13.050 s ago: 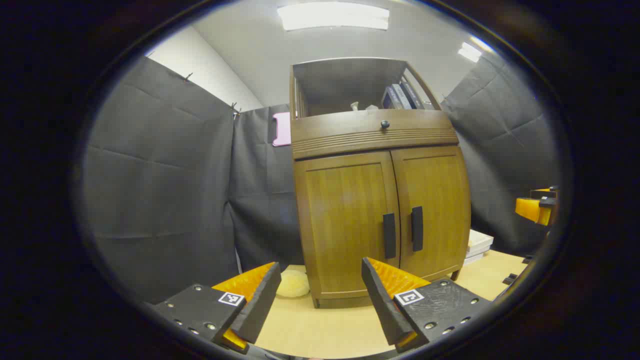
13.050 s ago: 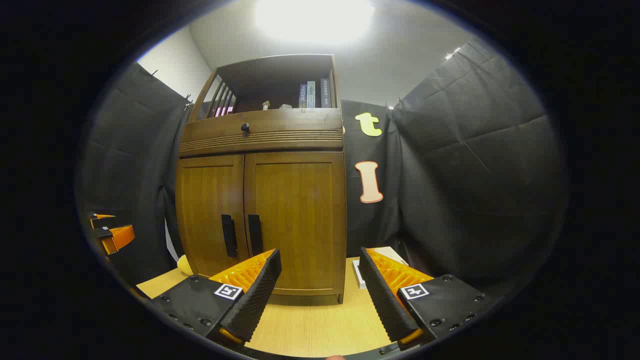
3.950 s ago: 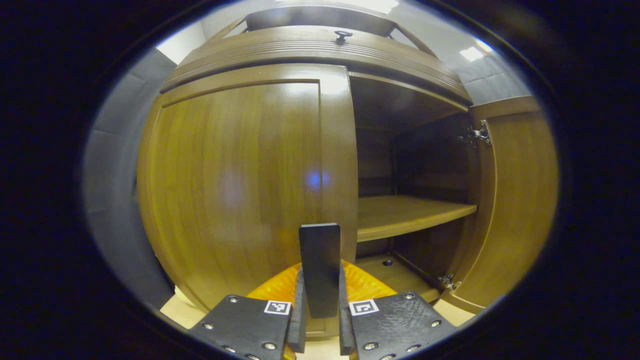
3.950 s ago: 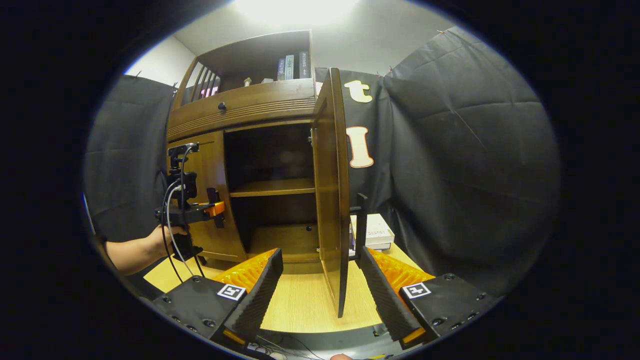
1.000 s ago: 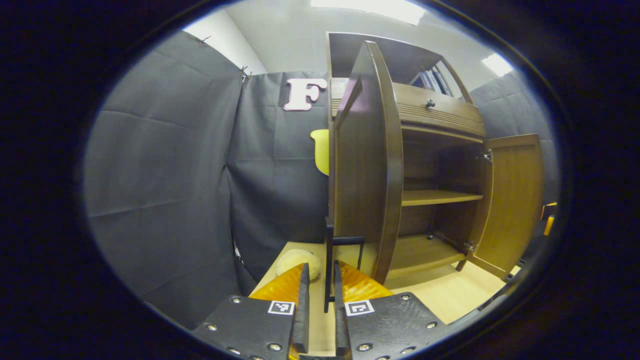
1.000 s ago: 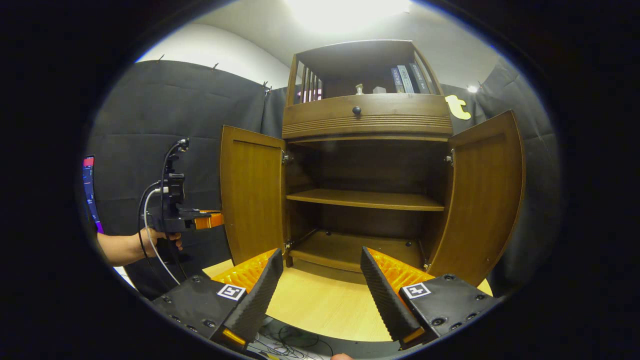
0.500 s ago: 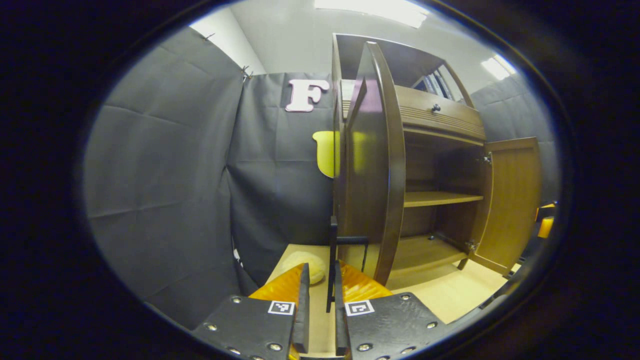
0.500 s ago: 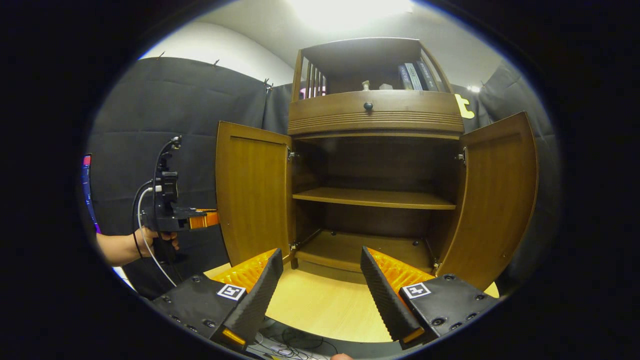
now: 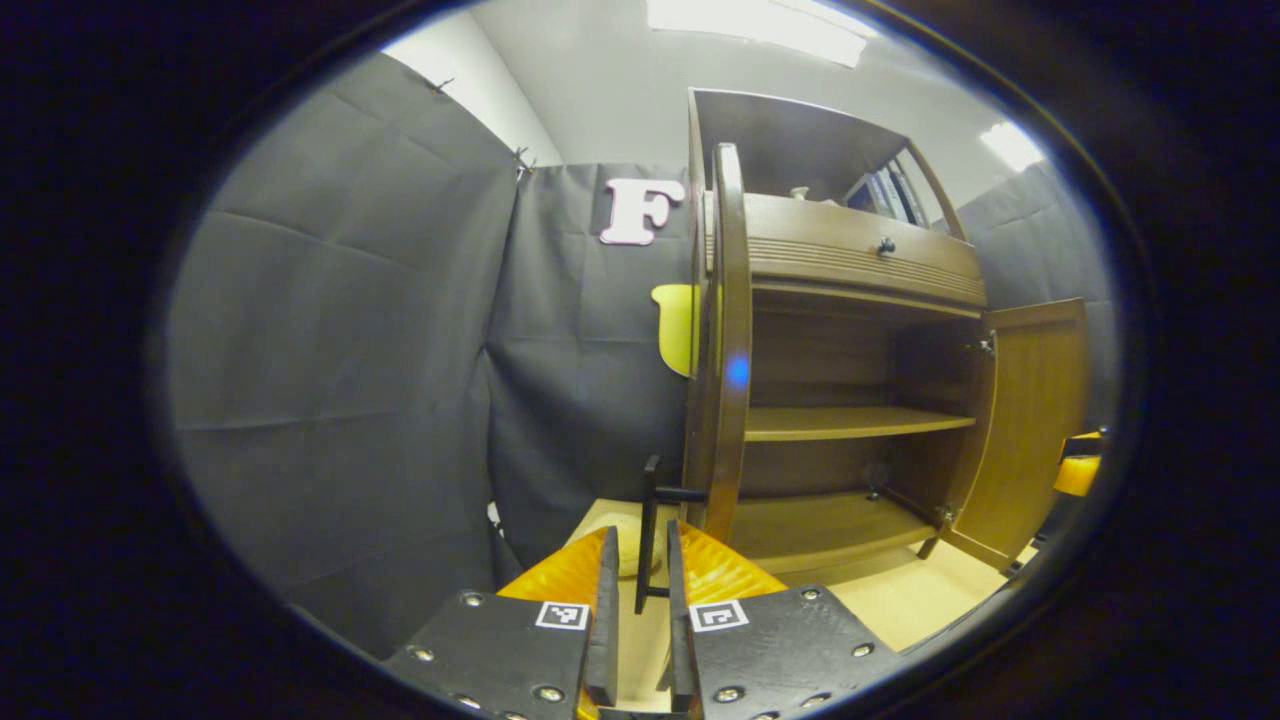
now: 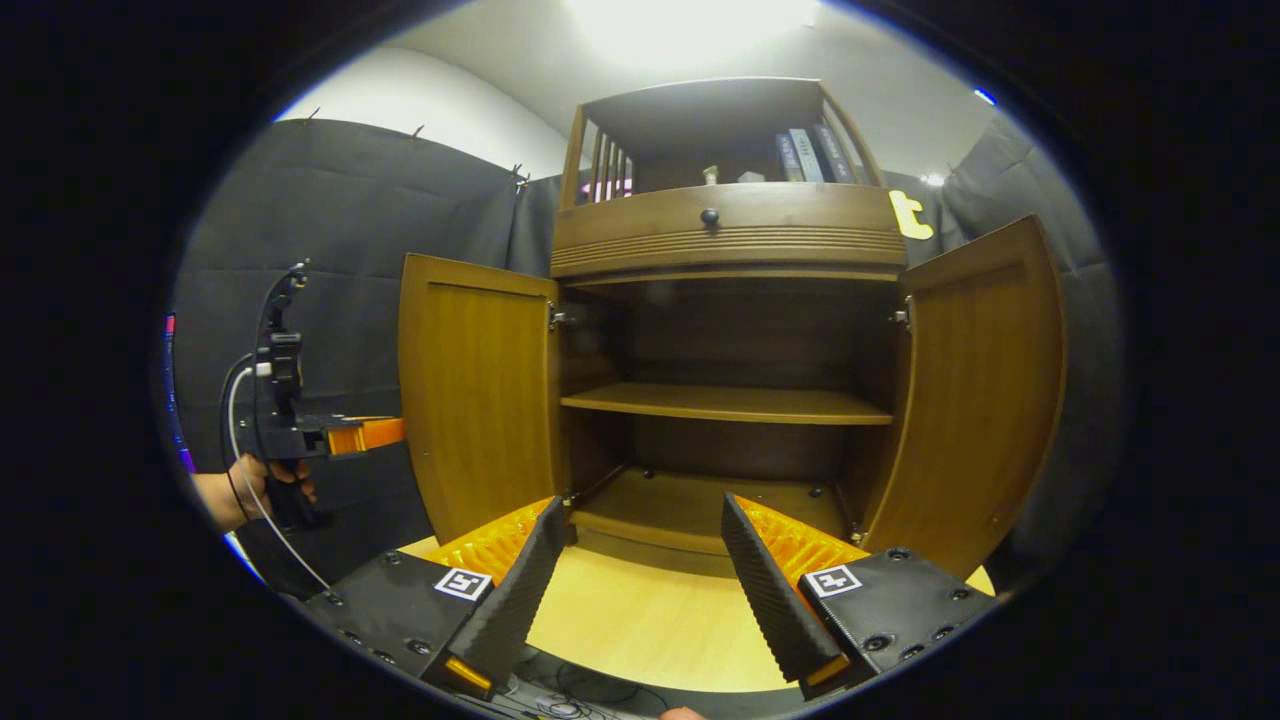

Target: Open the right door of the double-door shoe cabinet with the right hand, and open the left door with the left hand.

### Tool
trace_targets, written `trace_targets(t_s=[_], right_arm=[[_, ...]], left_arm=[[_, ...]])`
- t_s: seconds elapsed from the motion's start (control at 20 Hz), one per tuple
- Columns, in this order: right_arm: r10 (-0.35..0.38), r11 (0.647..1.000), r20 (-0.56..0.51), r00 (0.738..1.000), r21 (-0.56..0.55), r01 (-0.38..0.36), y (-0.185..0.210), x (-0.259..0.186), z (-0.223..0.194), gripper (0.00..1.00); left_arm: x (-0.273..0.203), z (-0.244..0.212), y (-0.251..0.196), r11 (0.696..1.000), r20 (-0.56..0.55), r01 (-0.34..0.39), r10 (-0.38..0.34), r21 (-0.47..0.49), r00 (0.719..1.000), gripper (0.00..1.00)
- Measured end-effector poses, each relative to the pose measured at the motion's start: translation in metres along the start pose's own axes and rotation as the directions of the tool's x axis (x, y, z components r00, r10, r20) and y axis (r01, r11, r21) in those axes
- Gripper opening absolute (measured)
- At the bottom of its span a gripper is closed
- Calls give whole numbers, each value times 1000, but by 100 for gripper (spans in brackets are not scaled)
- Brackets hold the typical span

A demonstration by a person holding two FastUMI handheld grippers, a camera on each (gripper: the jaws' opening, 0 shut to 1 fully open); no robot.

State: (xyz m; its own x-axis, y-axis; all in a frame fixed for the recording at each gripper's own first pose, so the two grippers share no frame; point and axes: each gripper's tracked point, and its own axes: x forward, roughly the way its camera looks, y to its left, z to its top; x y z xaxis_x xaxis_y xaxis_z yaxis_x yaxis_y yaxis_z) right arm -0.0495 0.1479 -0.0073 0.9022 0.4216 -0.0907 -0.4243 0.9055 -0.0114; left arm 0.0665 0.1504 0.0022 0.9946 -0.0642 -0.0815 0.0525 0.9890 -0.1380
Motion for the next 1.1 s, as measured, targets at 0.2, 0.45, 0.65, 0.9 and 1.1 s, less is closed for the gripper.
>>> trace_targets(t_s=[0.2,0.45,0.65,0.9,1.1], right_arm=[[-40,999,18,999,14,40,-39,-7,5,98],[-89,996,30,996,32,88,-81,-17,7,98],[-166,986,28,986,29,165,-118,-24,5,100],[-230,973,21,973,41,229,-150,-30,0,100],[-245,968,14,970,56,243,-159,-30,-4,98]], left_arm=[[-7,11,-3,999,30,-42,42,6,999,22],[-10,20,-30,1000,45,-13,13,1,999,22],[-8,19,-60,998,44,46,-48,34,998,22],[-11,14,-83,994,39,90,-93,58,995,22],[-12,7,-100,993,34,81,-84,81,996,32]])
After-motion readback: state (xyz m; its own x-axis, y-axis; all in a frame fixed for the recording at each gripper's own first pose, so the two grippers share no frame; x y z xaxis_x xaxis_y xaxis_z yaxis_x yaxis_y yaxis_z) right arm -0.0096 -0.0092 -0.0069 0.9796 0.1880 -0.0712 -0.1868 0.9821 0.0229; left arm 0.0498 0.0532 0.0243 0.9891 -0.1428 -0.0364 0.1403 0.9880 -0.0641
